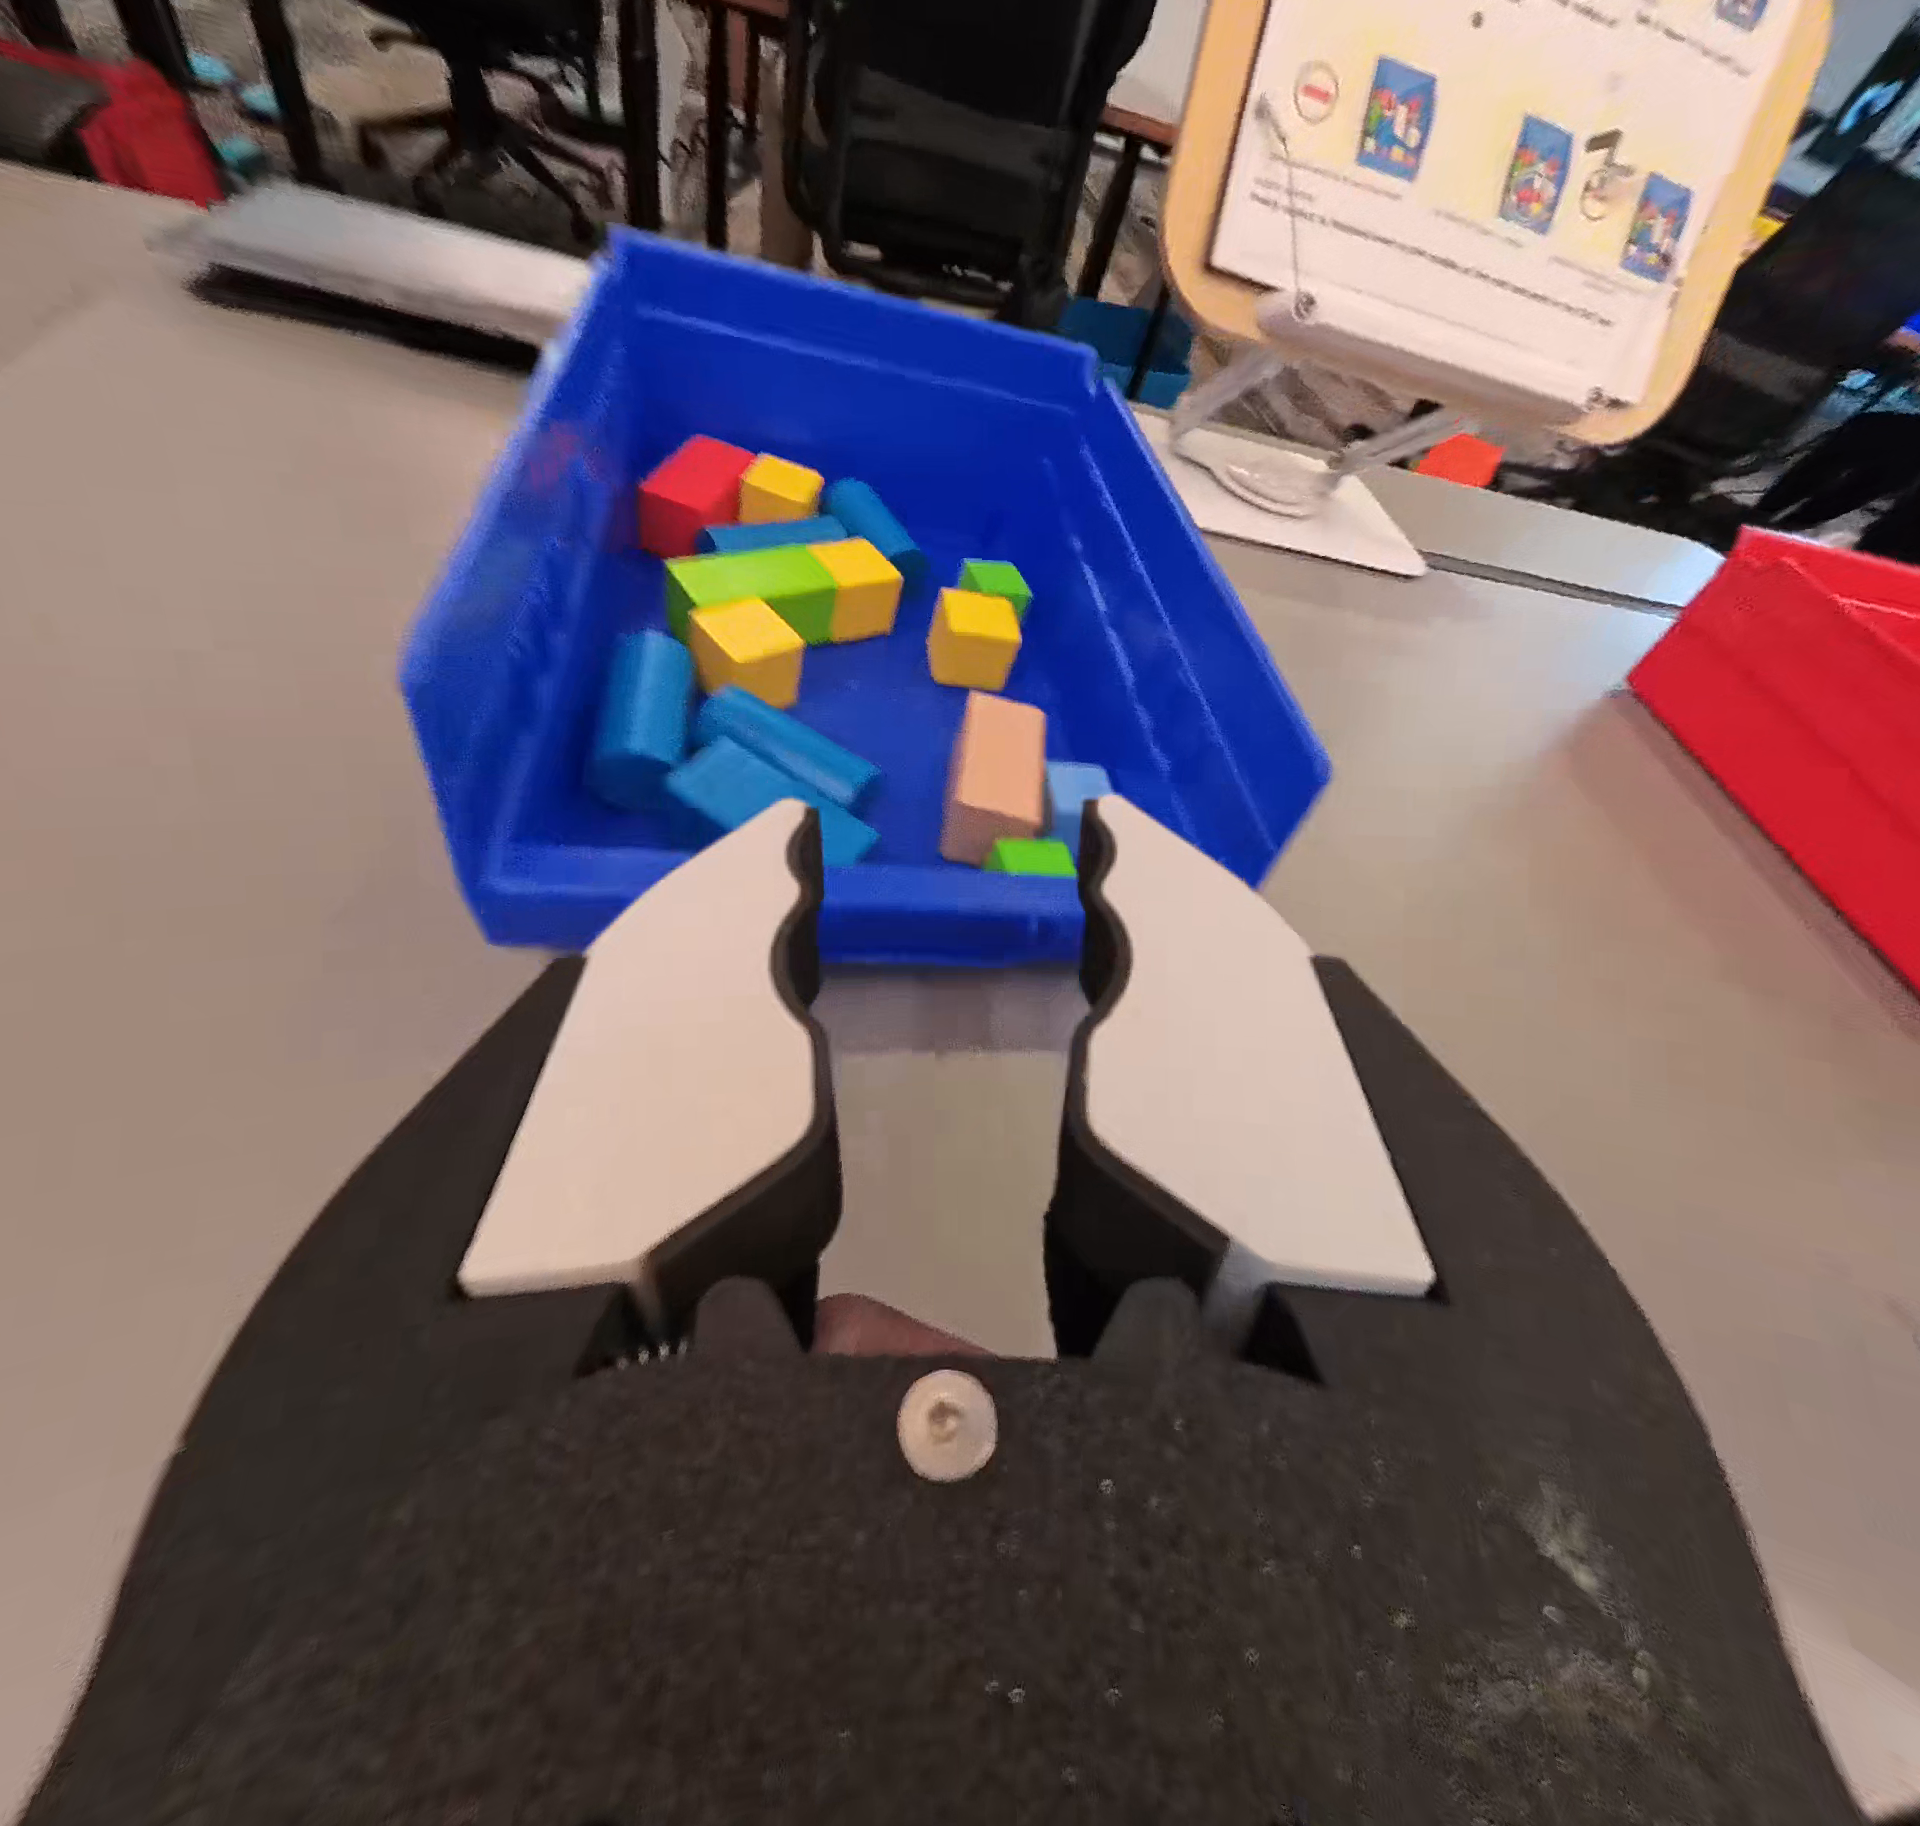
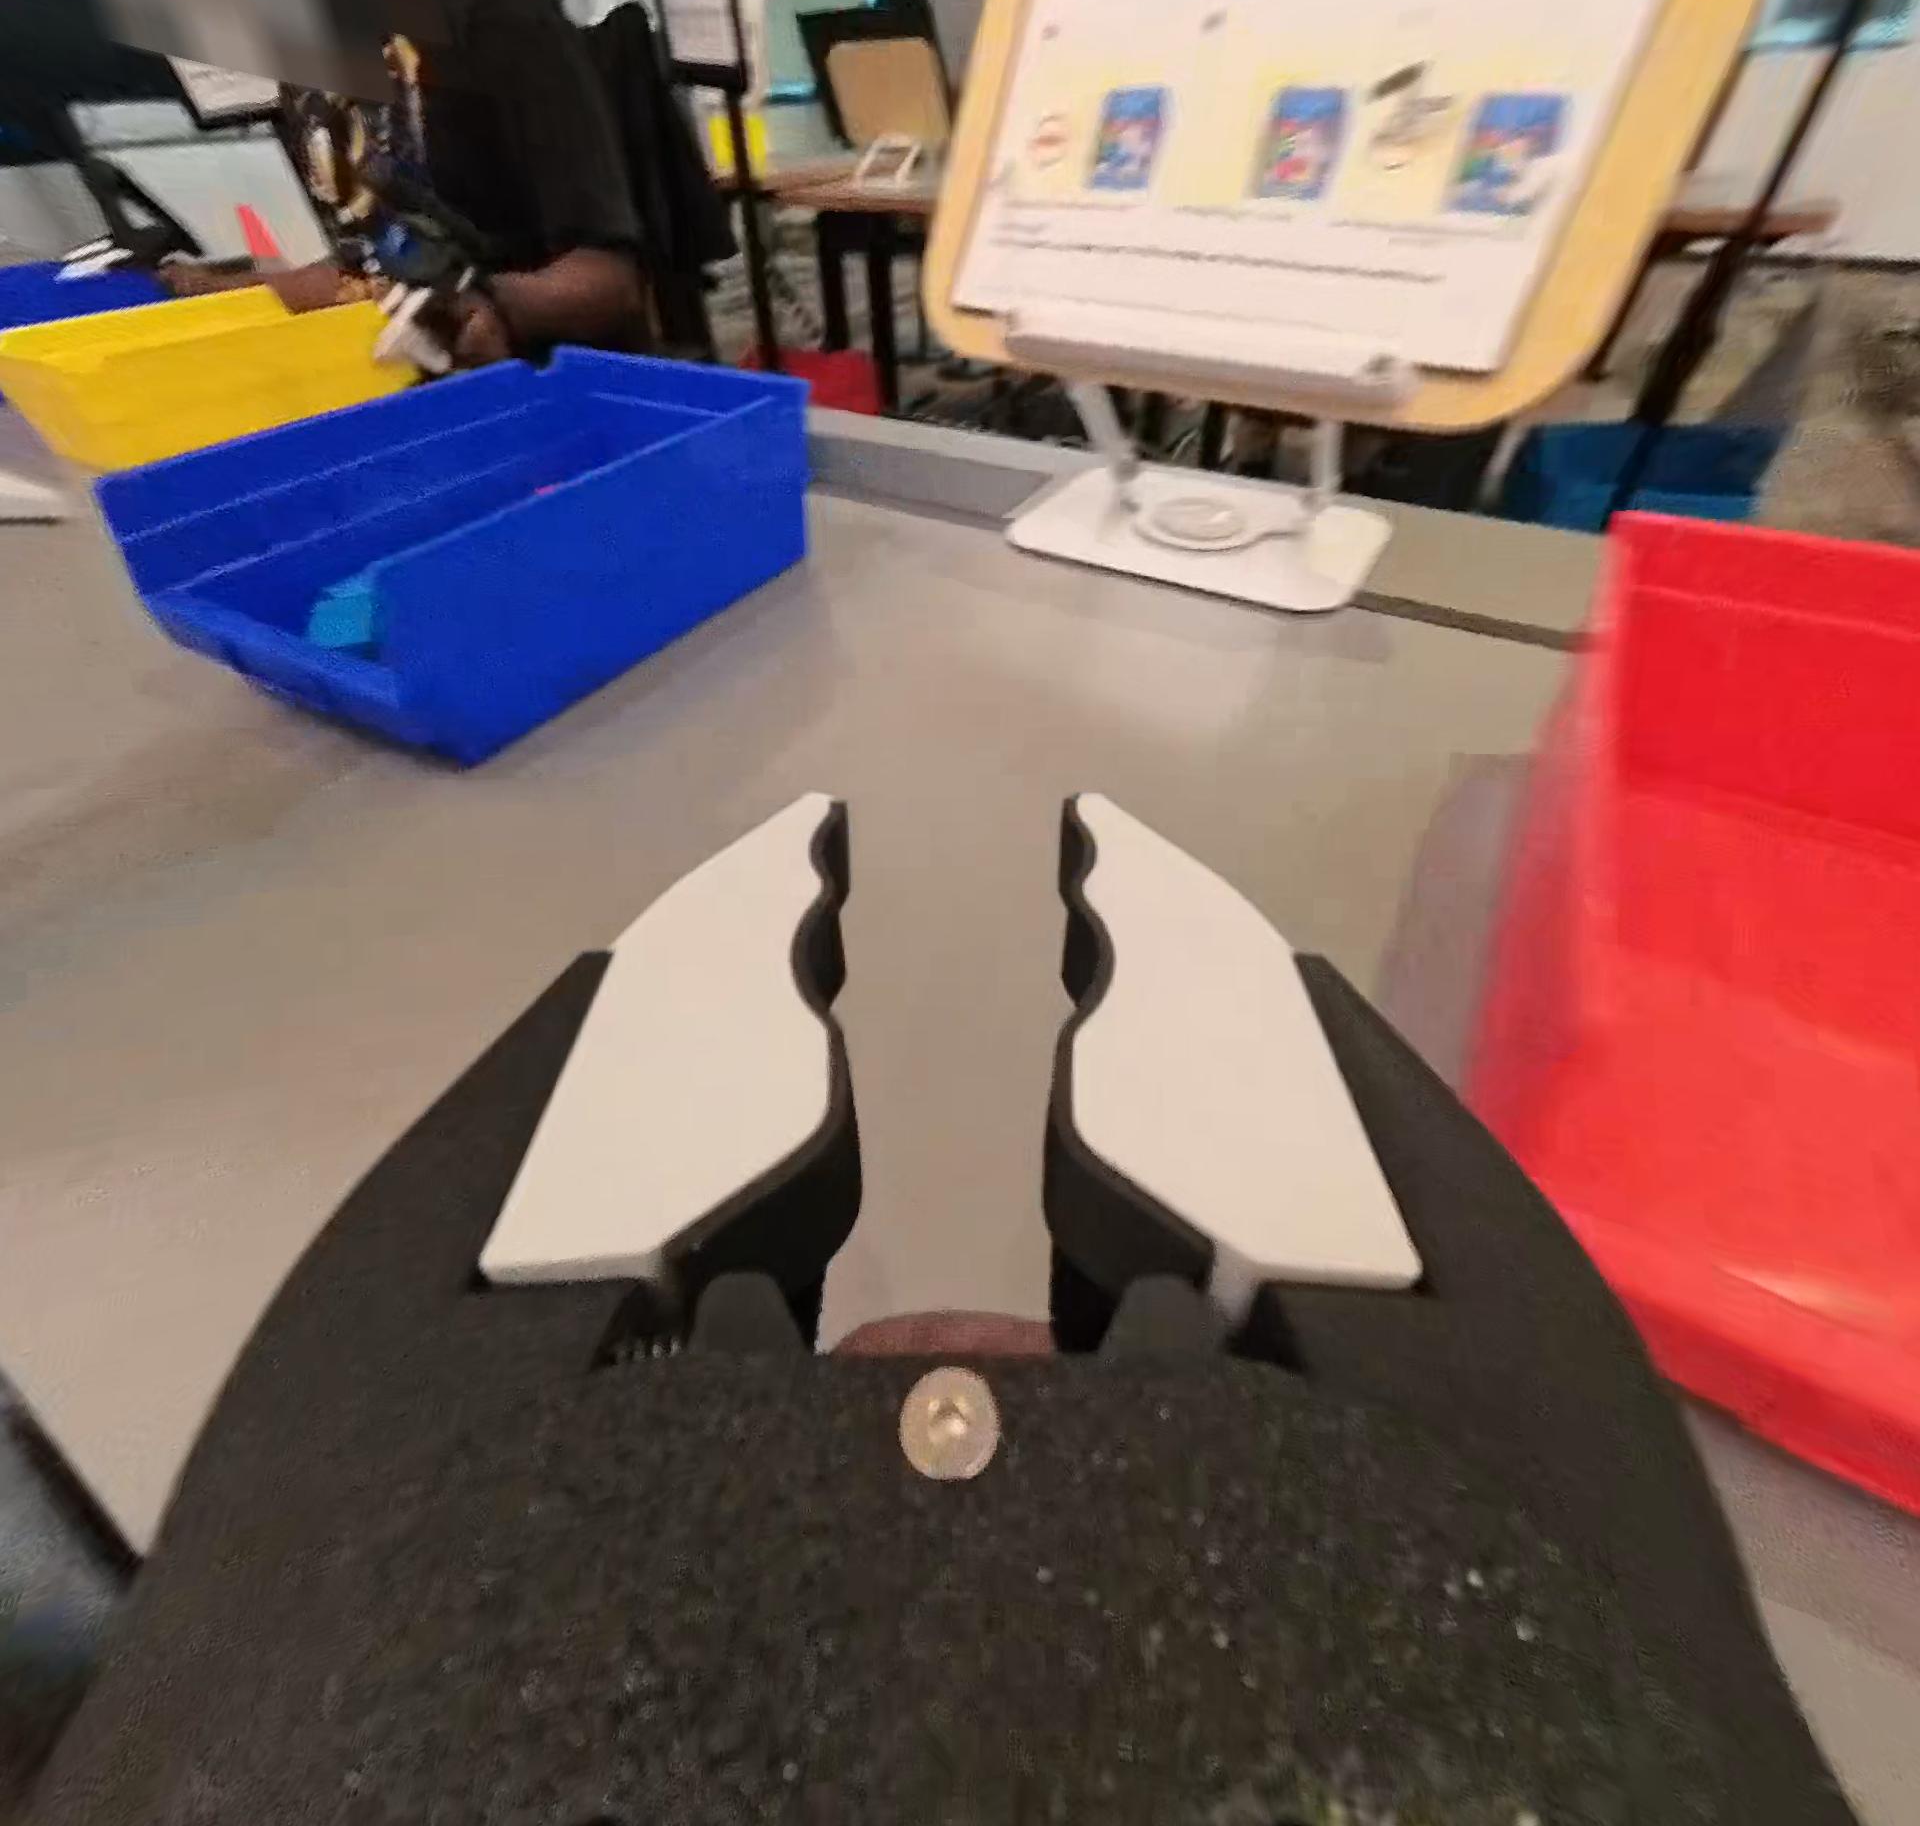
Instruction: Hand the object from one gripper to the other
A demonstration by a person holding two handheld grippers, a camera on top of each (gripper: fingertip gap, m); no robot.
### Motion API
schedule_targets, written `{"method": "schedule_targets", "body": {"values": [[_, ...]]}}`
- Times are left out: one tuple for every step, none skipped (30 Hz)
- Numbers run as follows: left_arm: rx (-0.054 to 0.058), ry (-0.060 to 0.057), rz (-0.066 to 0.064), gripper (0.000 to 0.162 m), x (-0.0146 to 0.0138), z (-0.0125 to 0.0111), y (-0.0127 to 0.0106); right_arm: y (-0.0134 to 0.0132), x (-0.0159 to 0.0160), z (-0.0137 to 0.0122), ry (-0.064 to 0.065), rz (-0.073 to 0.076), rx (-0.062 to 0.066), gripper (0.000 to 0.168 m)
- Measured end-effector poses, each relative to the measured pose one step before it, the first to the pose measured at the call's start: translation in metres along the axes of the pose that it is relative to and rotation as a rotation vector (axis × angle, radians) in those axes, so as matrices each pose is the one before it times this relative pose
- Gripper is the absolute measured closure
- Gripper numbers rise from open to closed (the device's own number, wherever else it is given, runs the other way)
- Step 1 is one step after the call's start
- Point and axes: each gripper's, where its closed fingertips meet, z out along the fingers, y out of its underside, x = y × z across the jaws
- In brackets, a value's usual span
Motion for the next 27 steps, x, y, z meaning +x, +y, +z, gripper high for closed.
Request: {"method": "schedule_targets", "body": {"values": [[-0.0155, 0.0089, -0.0221, 0.116, 0.00398, 0.00069, 0.00868, 0.00528, 0.03468, -0.02146, 0.0623, -0.0053, 0.0286, 0.13], [-0.0136, -0.0042, -0.0066, 0.116, 0.00194, 0.00104, 0.00784, 0.00723, 0.03868, -0.02079, 0.1028, 0.0058, 0.0076, 0.13], [-0.0144, -0.0109, 0.0152, 0.116, 0.00147, 0.00165, 0.00688, 0.00815, 0.03902, -0.01813, 0.1163, 0.0203, -0.0089, 0.13], [-0.0153, -0.0137, 0.0296, 0.116, 0.00151, 0.00183, 0.00507, 0.00489, 0.03422, -0.01109, 0.0798, 0.0307, -0.0041, 0.13], [-0.009, -0.0125, 0.033, 0.116, 0.00196, 0.00192, 0.00252, 0.00171, 0.02724, -0.00554, 0.0495, 0.0328, -0.0019, 0.13], [0.0003, -0.0038, 0.0347, 0.116, 0.0031, 0.00172, 0.00056, 0.00244, 0.0233, -0.00122, 0.0427, 0.0287, -0.0077, 0.13], [0.0015, -0.0057, 0.035, 0.116, 0.00231, 0.00156, 0.00018, 0.00444, 0.02157, 0.00132, 0.0474, 0.0215, -0.0116, 0.13], [-0.002, -0.0129, 0.0326, 0.116, 0.00081, 0.00124, 0.00022, 0.00542, 0.01634, 0.00335, 0.0402, 0.023, -0.0096, 0.13], [-0.0056, -0.0108, 0.027, 0.116, 0.00047, 0.00086, 0.00079, 0.00508, 0.00875, 0.00517, 0.0113, 0.0298, -0.0141, 0.128], [-0.0061, -0.0035, 0.0169, 0.116, 0.00085, 0.00054, 0.00079, 0.00418, 0.00169, 0.00453, -0.0148, 0.0353, -0.0271, 0.127], [-0.0008, 0.0027, 0.0054, 0.116, 0.00126, 0.0002, 0.00007, 0.00132, -0.00311, 0.00292, -0.0296, 0.0286, -0.0171, 0.127], [0.0014, 0.0097, -0.0017, 0.116, 0.00163, 0.00024, -0.00033, -0.00082, -0.00474, 0.00169, -0.0237, 0.0157, 0.0048, 0.127], [-0.0011, 0.0139, -0.0025, 0.116, 0.00199, 0.00048, 0.00013, -0.0002, -0.00398, 0.00167, -0.0071, 0.0036, 0.0062, 0.128], [-0.0046, 0.0115, 0.0006, 0.116, 0.00126, 0.00076, 0.00091, 0.00149, -0.00519, 0.00174, -0.0112, 0.0059, -0.005, 0.128], [-0.0079, 0.007, 0.0046, 0.116, 0.00059, 0.00113, 0.00142, 0.00173, -0.00633, 0.00179, -0.0233, 0.0058, -0.0071, 0.128], [-0.009, 0.0069, 0.0065, 0.116, 0.00076, 0.00132, 0.00157, 0.0015, -0.0059, 0.00175, -0.0212, 0.0013, -0.0042, 0.128], [-0.0108, 0.0095, 0.0053, 0.116, 0.00116, 0.00141, 0.00147, 0.00089, -0.00405, 0.00045, -0.0132, -0.0058, -0.0027, 0.128], [-0.0139, 0.0102, 0.0019, 0.116, 0.00155, 0.0014, 0.00143, 0.00068, -0.00354, 0.00067, -0.0068, -0.0164, -0.0019, 0.128], [-0.0141, 0.0106, -0.0049, 0.115, 0.00176, 0.0008, 0.00056, 0.0009, -0.00205, 0.00012, 0.0024, -0.0235, -0.0029, 0.129], [-0.0099, 0.0214, -0.0119, 0.114, 0.00332, 0.00035, -0.00161, 0.00095, -0.00079, 0.00009, 0.0077, -0.0214, -0.0064, 0.129], [-0.0125, 0.0246, -0.0084, 0.111, 0.00371, 0.00063, -0.00384, 0.00033, -0.00073, 0.00011, 0.0045, -0.0164, -0.0021, 0.13], [-0.0239, 0.0015, 0.0031, 0.107, 0.00092, 0.00179, -0.00504, -0.00036, -0.00128, 0.00003, -0.0003, -0.0126, 0.0055, 0.13], [-0.0326, -0.028, 0.0114, 0.104, -0.00326, 0.00278, -0.0059, 0.00016, -0.00251, -0.00044, -0.0056, -0.0099, 0.0031, 0.13], [-0.034, -0.0286, 0.0183, 0.105, -0.00374, 0.00342, -0.00713, 0.00096, -0.00258, -0.00014, -0.0066, -0.0075, -0.0034, 0.13], [-0.0358, -0.0095, 0.0232, 0.105, -0.00166, 0.00422, -0.00755, 0.00144, -0.00137, 0.00131, -0.0056, -0.0068, -0.0042, 0.13], [-0.046, 0.0021, 0.0186, 0.105, -0.00122, 0.00534, -0.00699, 0.00108, -0.00102, 0.00153, -0.0038, -0.0058, -0.0056, 0.13], [-0.0496, 0.0, 0.002, 0.106, -0.00321, 0.00647, -0.00744, 0.00156, -0.00134, 0.00093, -0.0049, 0.0011, -0.0109, 0.13]]}}
